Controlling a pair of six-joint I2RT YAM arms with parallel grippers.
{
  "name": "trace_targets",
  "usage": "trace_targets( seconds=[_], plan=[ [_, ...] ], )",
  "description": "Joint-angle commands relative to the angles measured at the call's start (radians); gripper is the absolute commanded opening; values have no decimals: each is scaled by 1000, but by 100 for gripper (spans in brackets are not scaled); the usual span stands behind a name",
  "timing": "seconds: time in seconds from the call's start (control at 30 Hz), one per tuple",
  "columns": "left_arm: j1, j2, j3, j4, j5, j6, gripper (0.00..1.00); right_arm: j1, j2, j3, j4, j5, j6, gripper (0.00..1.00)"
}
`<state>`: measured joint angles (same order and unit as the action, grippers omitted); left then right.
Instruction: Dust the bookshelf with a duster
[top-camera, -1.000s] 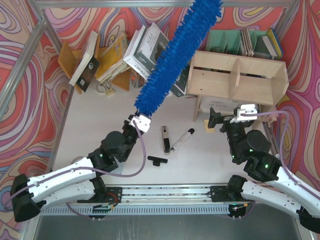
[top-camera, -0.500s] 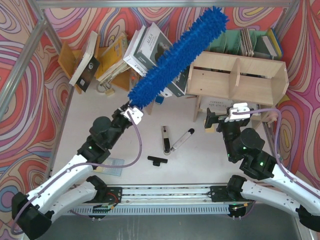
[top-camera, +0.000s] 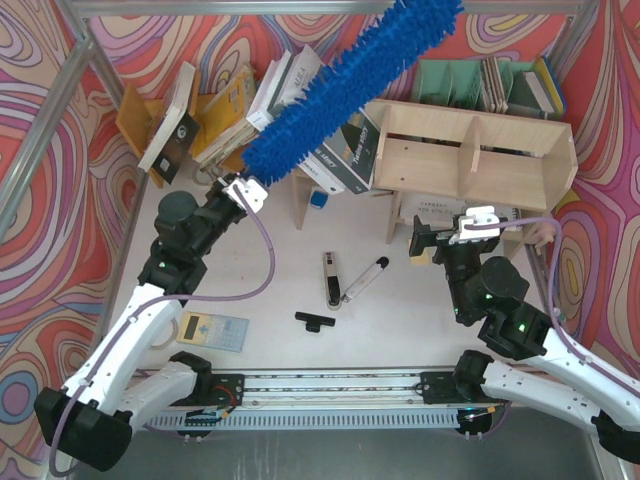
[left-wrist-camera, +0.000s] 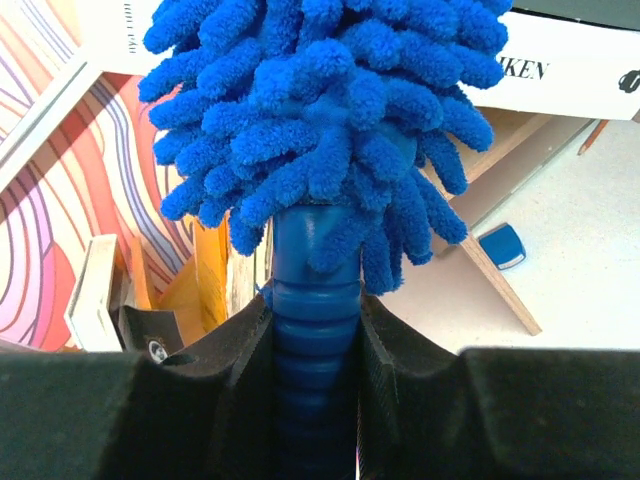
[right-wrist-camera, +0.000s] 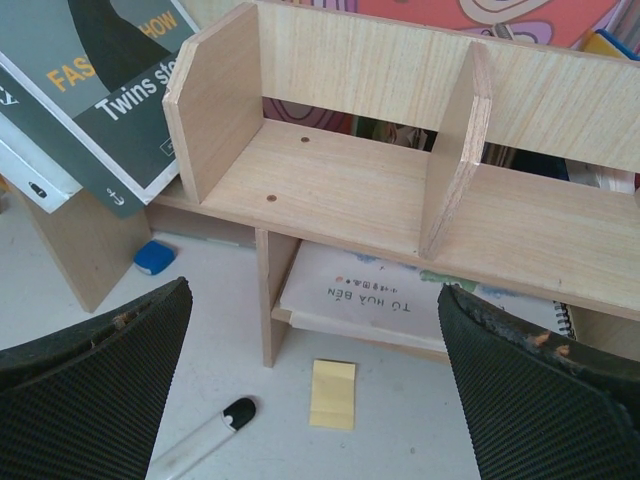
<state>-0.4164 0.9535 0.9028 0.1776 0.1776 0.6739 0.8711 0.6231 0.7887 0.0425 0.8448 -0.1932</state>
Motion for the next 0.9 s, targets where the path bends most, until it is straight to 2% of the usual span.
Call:
trace_targets(
  seconds=[0.0, 0.37, 0.57, 0.73, 0.87],
  plan=[
    [28, 24, 33, 41, 113, 1, 0, 0, -2, -12, 41, 25, -27, 99],
    [27, 83, -49, 73, 247, -36, 0, -1, 14, -19, 63, 40, -55, 99],
    [18, 134, -45, 28, 291, -3, 0, 0, 23, -21, 71, 45, -66, 99],
    [13, 136, -44, 38, 266, -1, 0, 0, 25, -25, 76, 43, -68, 99],
    [14, 111, -43, 91, 194, -36, 0, 0, 25, -23, 73, 43, -66, 99]
  ],
)
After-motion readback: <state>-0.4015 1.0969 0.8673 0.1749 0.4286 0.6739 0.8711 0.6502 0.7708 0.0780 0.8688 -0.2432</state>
